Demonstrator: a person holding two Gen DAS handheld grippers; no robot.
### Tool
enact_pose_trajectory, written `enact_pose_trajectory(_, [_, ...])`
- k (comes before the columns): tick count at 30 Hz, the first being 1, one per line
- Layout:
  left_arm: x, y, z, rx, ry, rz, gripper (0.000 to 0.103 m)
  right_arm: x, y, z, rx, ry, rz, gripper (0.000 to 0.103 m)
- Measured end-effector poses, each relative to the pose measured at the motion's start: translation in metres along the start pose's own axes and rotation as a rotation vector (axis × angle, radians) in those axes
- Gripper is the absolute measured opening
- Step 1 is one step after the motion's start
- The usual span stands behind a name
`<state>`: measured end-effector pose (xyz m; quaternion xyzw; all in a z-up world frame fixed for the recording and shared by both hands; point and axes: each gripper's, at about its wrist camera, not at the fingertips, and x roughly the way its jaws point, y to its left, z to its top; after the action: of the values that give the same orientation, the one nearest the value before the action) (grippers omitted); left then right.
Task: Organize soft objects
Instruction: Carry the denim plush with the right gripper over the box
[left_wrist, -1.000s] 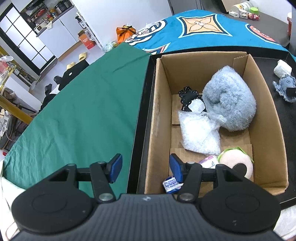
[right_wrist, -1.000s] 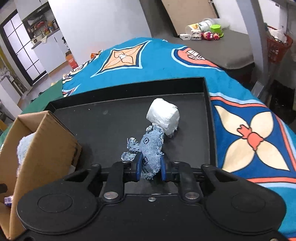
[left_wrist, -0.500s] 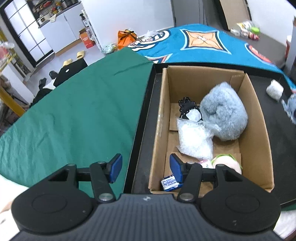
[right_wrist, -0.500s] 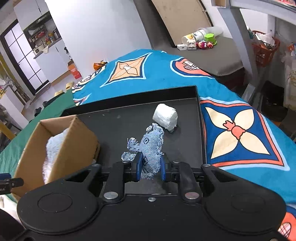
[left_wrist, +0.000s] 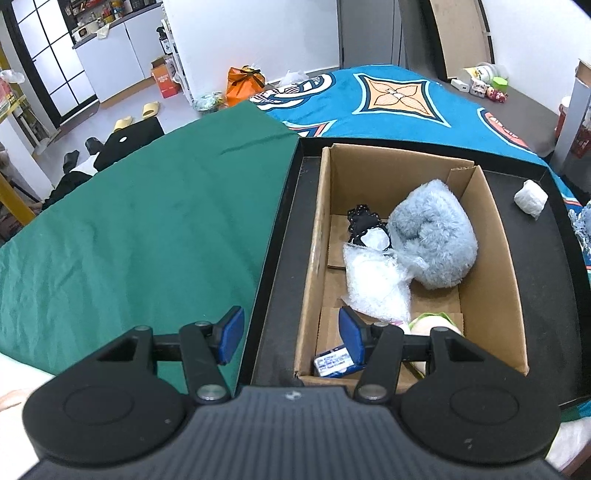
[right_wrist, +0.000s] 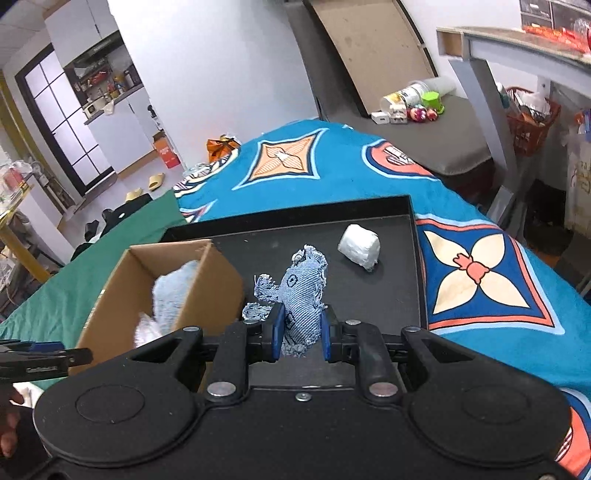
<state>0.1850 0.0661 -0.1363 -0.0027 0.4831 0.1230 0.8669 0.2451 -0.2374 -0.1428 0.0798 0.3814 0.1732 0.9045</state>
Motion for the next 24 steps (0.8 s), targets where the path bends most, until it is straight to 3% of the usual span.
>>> enact_pose_trajectory(24, [-0.005, 0.015, -0.004, -0.057, -0.042, -0.116, 0.055, -0.019, 0.067, 0.008, -0.09, -0.011, 0.054, 0.02])
